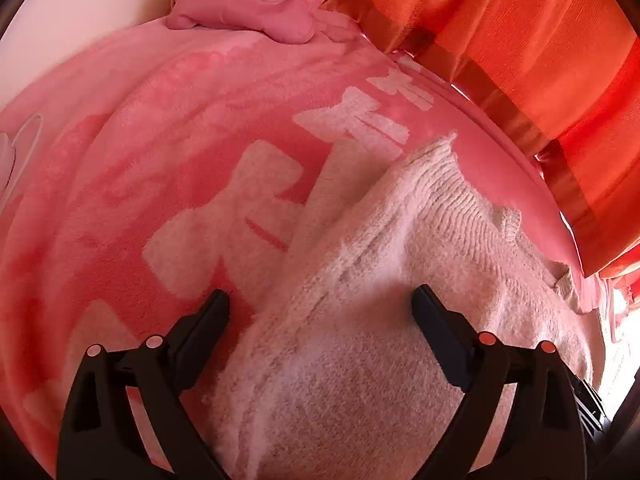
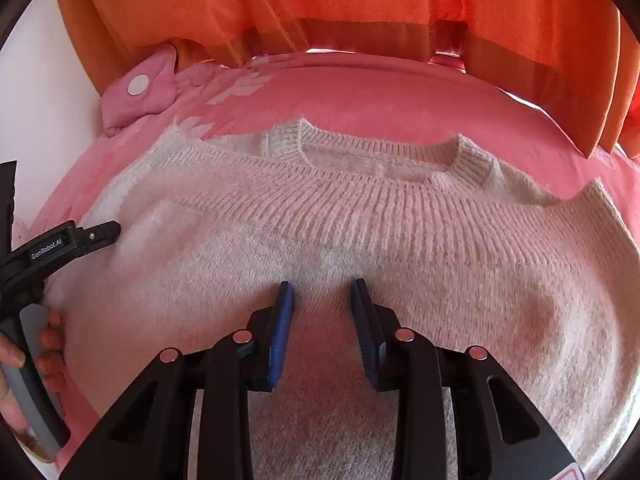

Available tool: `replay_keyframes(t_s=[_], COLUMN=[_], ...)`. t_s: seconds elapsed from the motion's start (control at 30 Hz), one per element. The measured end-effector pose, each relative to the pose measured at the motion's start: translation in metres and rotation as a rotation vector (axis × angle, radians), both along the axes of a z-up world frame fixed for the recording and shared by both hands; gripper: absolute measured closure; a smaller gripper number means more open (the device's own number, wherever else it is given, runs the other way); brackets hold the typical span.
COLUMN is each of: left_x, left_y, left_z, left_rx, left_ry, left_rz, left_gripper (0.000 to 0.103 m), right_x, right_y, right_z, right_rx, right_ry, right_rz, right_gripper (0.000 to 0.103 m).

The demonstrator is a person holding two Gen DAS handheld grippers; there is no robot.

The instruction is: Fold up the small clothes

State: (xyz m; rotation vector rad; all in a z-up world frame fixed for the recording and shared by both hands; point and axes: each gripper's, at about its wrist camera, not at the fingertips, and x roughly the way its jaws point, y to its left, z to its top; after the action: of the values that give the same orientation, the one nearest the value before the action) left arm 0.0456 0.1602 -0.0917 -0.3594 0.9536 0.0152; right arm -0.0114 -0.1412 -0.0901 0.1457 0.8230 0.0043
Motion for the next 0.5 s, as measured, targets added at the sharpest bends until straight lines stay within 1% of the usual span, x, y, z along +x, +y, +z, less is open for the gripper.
replay_keyframes(t_s=[0.2, 0.27, 0.37, 0.4, 0.5], left_x=[0.0, -0.001, -0.001, -0.002, -0.002], left_y=[-0.003, -0.004, -0.008, -0.009, -0.012], left_z=[0.0, 0.001, 0.003, 0.004, 0.005], left_rx=[0.025, 0.036, 0.044, 0.042, 0.033], left_ry=[-0.009, -0.013, -0.028, -0.033, -0.037], left_rz=[0.003, -0.002, -0.019, -0.027, -0.031], left_gripper=[0.013, 0.016, 0.026, 0.032, 0.039], right_x=[0.0, 0.0, 0.001, 0.001, 0.001], right_y=[0.001, 0.001, 0.001, 0.001, 0.0], right_z=[0.0, 0.0, -0.001, -0.001, -0.001], right_rx=[-0.002, -0.002, 0.0, 0.001, 0.001], right_ry=[-0.006, -0.008, -0.009, -0.009, -0.009], right_rz=[-0.01, -0.009, -0.01, -0.01, -0.01], right_gripper=[0.072, 0.072, 0.072, 0.072, 0.072])
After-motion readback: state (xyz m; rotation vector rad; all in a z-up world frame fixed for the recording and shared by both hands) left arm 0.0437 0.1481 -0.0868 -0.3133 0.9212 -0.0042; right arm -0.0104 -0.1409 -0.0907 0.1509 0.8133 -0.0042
